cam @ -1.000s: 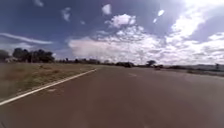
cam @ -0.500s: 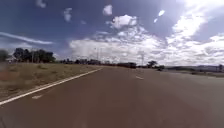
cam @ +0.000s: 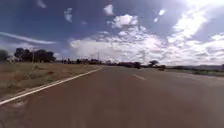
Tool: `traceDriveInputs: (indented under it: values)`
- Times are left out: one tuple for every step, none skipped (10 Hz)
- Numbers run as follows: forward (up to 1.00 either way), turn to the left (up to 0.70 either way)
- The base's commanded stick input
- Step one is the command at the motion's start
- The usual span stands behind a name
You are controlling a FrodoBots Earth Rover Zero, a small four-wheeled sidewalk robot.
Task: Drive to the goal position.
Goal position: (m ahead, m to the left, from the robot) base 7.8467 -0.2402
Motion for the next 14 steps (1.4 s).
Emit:
traceDriveInputs:
  values:
    - [1.0, 0.0]
    - [1.0, 0.0]
    - [1.0, 0.0]
    - [1.0, 0.0]
    - [1.0, 0.0]
    - [1.0, 0.0]
    - [1.0, 0.0]
    - [1.0, 0.0]
    - [1.0, 0.0]
    - [1.0, 0.0]
    - [1.0, 0.0]
    - [1.0, 0.0]
    - [1.0, 0.0]
    - [1.0, 0.0]
